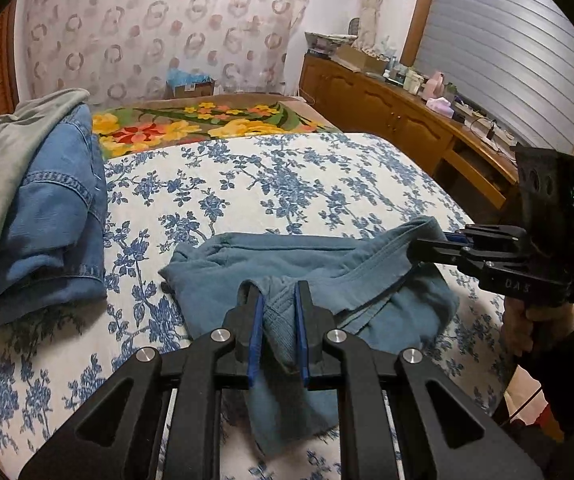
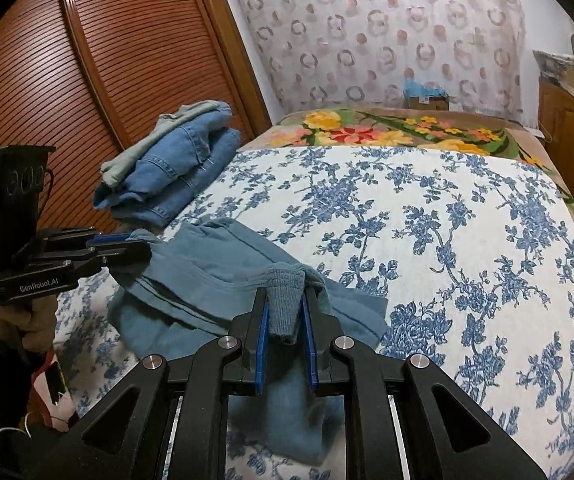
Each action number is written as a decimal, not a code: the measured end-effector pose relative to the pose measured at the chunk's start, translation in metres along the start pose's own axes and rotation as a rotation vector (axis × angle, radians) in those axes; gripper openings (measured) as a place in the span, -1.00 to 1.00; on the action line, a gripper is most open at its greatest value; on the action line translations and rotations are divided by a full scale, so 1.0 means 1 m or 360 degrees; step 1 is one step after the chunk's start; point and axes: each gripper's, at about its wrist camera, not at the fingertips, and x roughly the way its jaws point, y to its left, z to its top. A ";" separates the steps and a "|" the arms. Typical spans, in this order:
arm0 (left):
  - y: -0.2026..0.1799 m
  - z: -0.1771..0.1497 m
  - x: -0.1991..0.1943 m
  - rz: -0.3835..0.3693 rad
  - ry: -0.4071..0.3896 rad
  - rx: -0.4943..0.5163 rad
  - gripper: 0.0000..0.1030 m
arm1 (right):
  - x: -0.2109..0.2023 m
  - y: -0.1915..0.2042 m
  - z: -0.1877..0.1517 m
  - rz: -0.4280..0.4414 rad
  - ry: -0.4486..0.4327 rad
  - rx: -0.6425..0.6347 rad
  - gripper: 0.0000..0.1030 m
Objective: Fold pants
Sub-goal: 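Lower the held shorts onto the bed cover with both grippers, then open both grippers and release the shorts onto the bed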
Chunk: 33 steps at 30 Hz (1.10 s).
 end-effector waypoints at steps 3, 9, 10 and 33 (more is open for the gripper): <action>0.005 0.000 0.009 0.0007 0.0025 -0.0007 -0.71 | 0.010 -0.003 0.001 -0.0008 0.0022 0.0008 -0.70; 0.014 -0.002 0.019 0.0011 0.0056 -0.0033 -0.61 | 0.023 -0.009 0.003 -0.0019 0.0066 0.0043 -0.69; 0.014 -0.003 0.021 0.0016 0.0064 -0.0034 -0.58 | 0.025 -0.010 0.003 -0.0021 0.0073 0.0043 -0.63; 0.018 -0.017 0.000 0.0099 0.0073 -0.0005 0.16 | -0.004 0.014 -0.002 -0.0224 0.0108 -0.0189 -0.07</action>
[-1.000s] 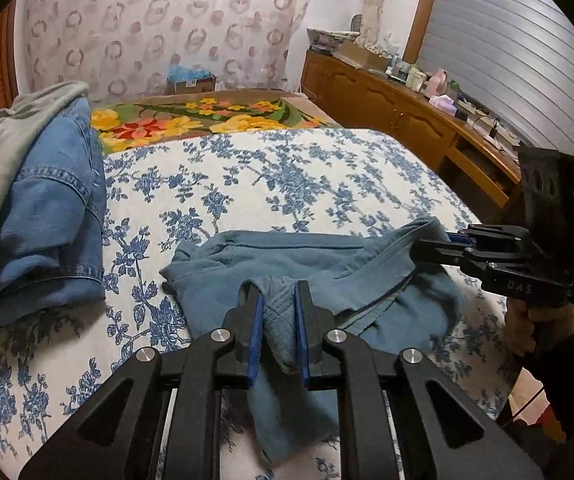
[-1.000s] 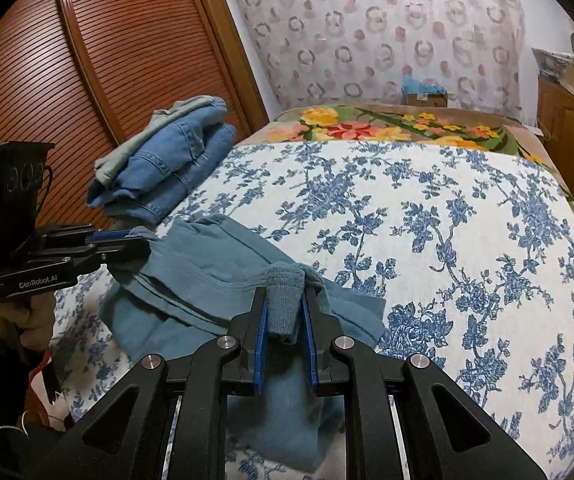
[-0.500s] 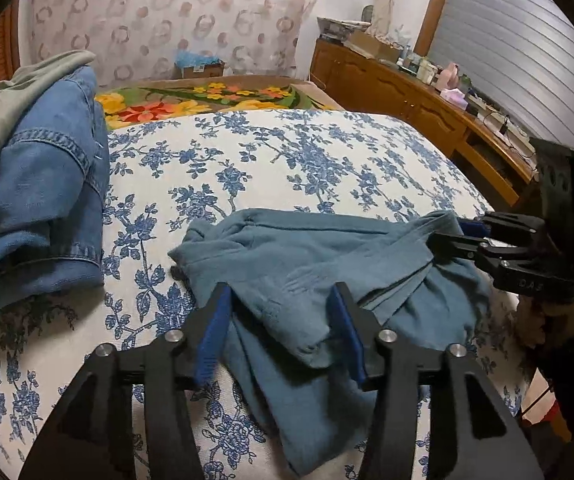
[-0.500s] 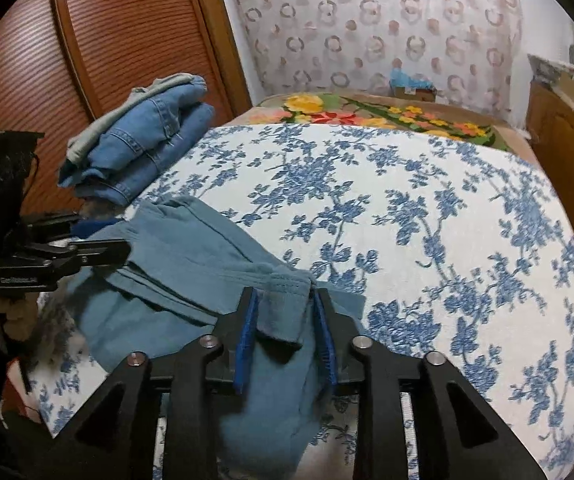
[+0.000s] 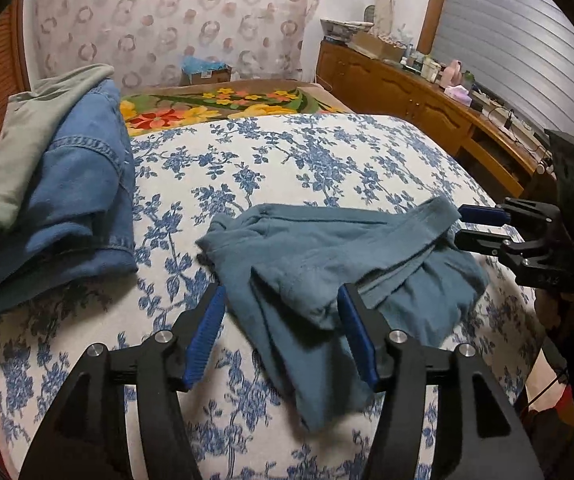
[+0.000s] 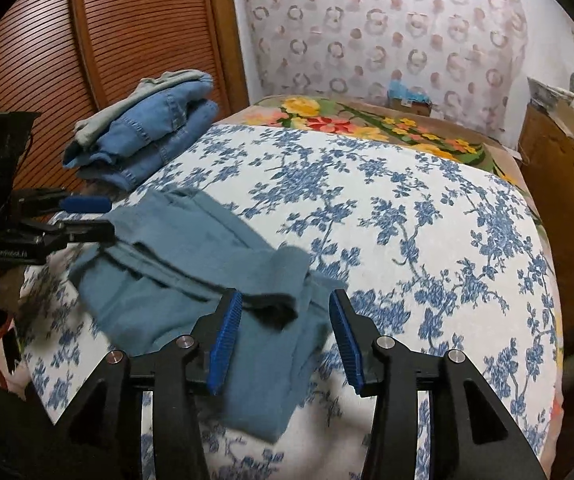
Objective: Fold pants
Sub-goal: 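Open both grippers and release the shorts onto the bed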
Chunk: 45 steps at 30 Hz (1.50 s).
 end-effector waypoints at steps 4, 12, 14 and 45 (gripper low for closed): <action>0.002 -0.008 0.004 -0.0016 0.0026 0.0025 0.16 | 0.004 0.002 -0.005 -0.0005 0.0049 -0.0068 -0.05; 0.005 -0.010 0.005 -0.0017 0.0036 0.0018 0.16 | 0.037 0.000 0.009 -0.0049 0.0151 -0.0171 -0.05; 0.006 -0.009 0.003 -0.0019 0.0022 0.0013 0.16 | 0.043 0.001 0.015 -0.0062 0.0155 -0.0197 -0.05; 0.007 0.020 0.040 0.0045 0.0082 0.0036 0.25 | 0.074 -0.025 0.036 -0.0095 0.0101 0.0034 0.05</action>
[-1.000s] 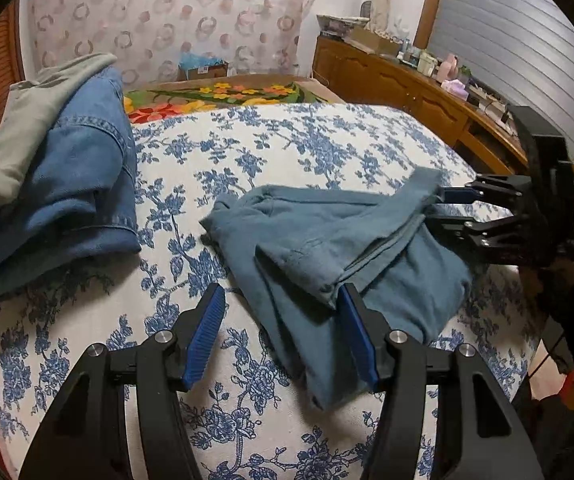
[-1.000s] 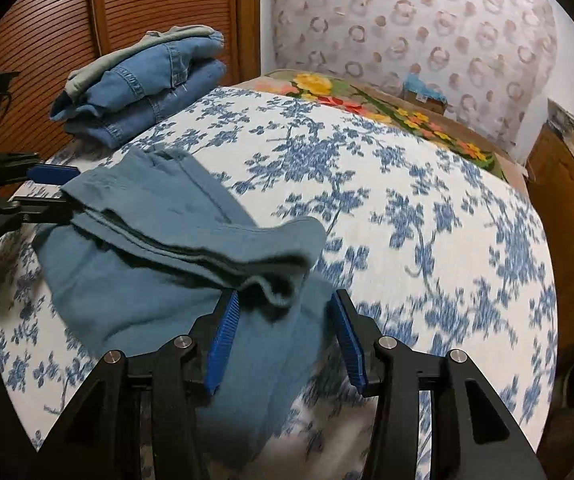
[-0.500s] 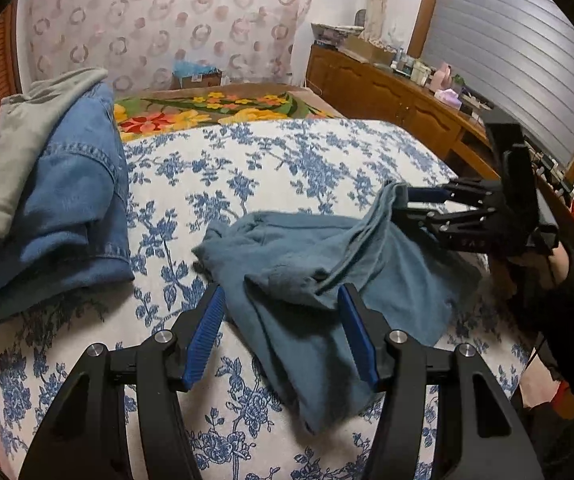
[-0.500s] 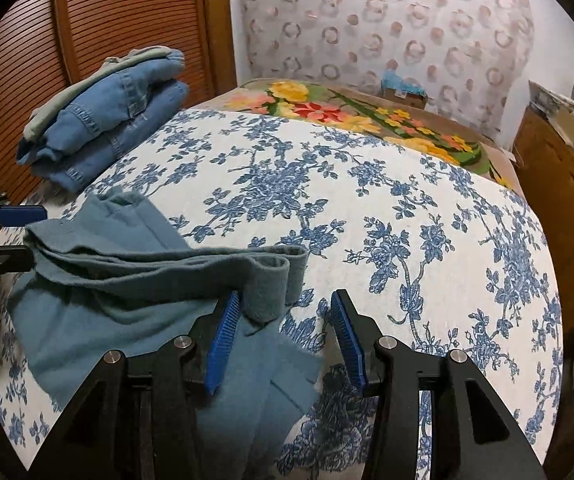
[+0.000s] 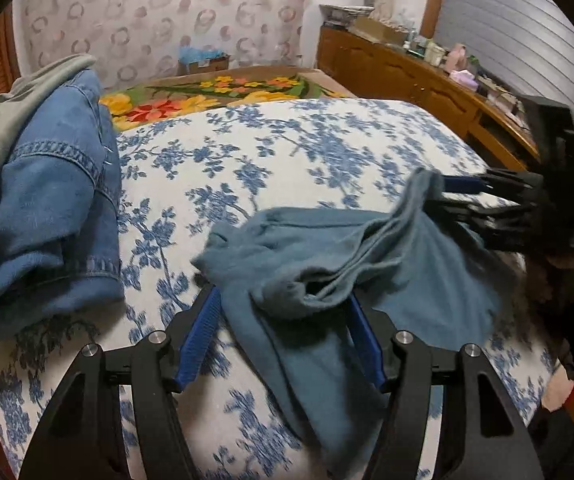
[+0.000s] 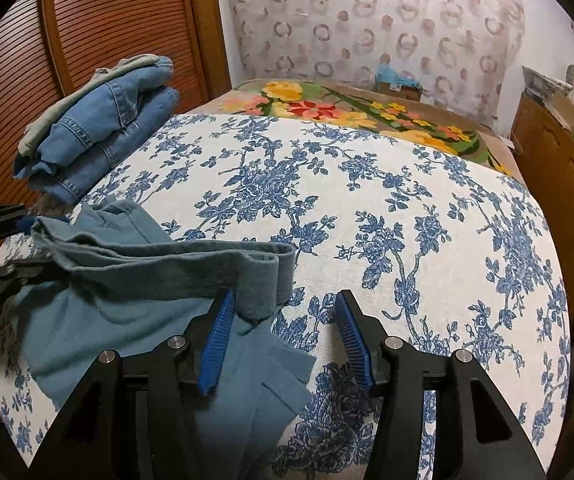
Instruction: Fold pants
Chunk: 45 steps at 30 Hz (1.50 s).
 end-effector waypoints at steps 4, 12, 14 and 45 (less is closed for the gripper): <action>0.003 0.006 0.009 0.0066 0.0004 -0.0009 0.25 | -0.009 0.000 -0.003 -0.0006 -0.0010 0.0017 0.05; 0.006 0.005 0.011 0.0096 -0.0006 -0.0057 0.28 | -0.039 0.000 -0.022 0.0037 -0.0039 0.0068 0.05; 0.003 0.003 0.007 0.0103 -0.0016 -0.0052 0.28 | -0.043 0.000 -0.027 0.0041 -0.0034 0.0071 0.05; -0.028 -0.078 -0.056 0.0014 -0.0145 -0.0057 -0.08 | -0.095 0.024 -0.094 0.0039 -0.0072 0.0151 -0.23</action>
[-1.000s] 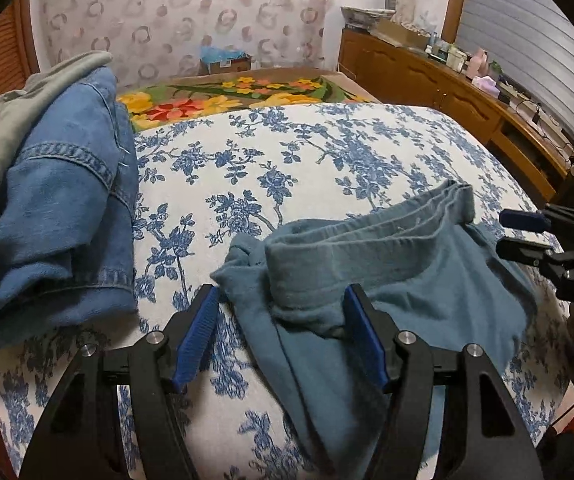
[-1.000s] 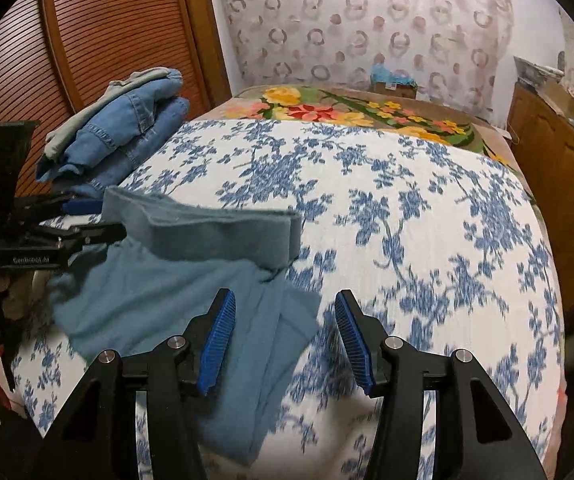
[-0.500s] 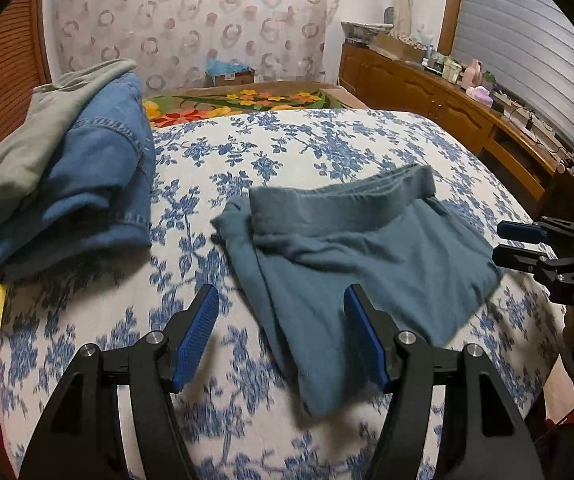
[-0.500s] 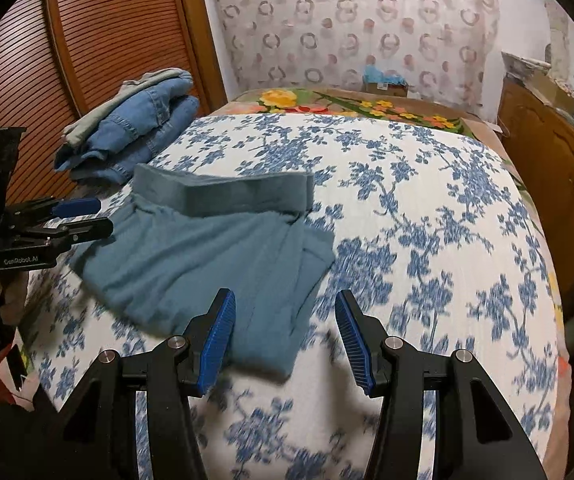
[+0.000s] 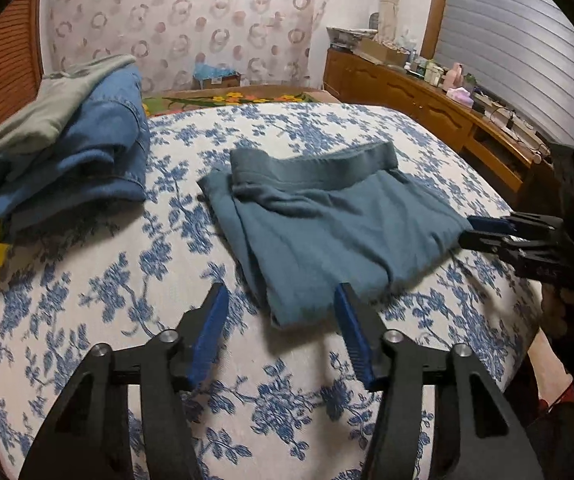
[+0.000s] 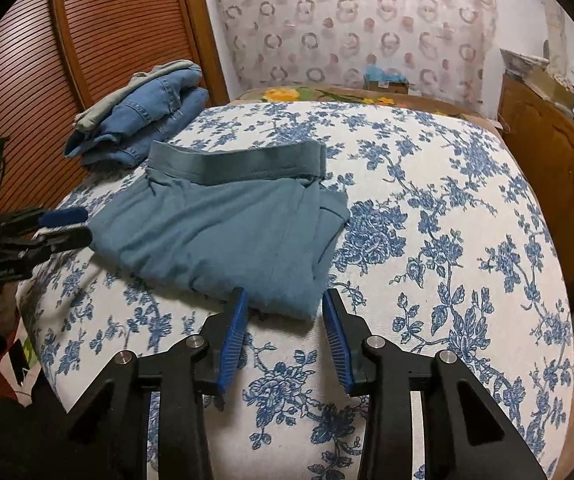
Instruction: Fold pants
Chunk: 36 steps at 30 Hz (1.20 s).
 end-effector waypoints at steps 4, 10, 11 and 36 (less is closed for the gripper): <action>-0.003 -0.004 0.007 -0.0009 0.0022 0.0006 -0.16 | 0.005 -0.001 0.002 0.0052 0.0009 0.0033 -0.35; -0.006 -0.002 0.013 -0.0012 0.0039 0.0036 -0.72 | 0.006 0.000 0.003 0.0092 -0.0036 0.0055 -0.80; -0.005 -0.001 0.011 -0.0012 0.0025 0.0023 -0.80 | 0.001 -0.001 0.004 0.0110 -0.0075 0.0067 -0.81; -0.034 -0.023 -0.062 -0.0073 -0.0047 0.0084 -0.84 | -0.081 0.006 -0.025 0.0141 -0.0150 0.0034 -0.83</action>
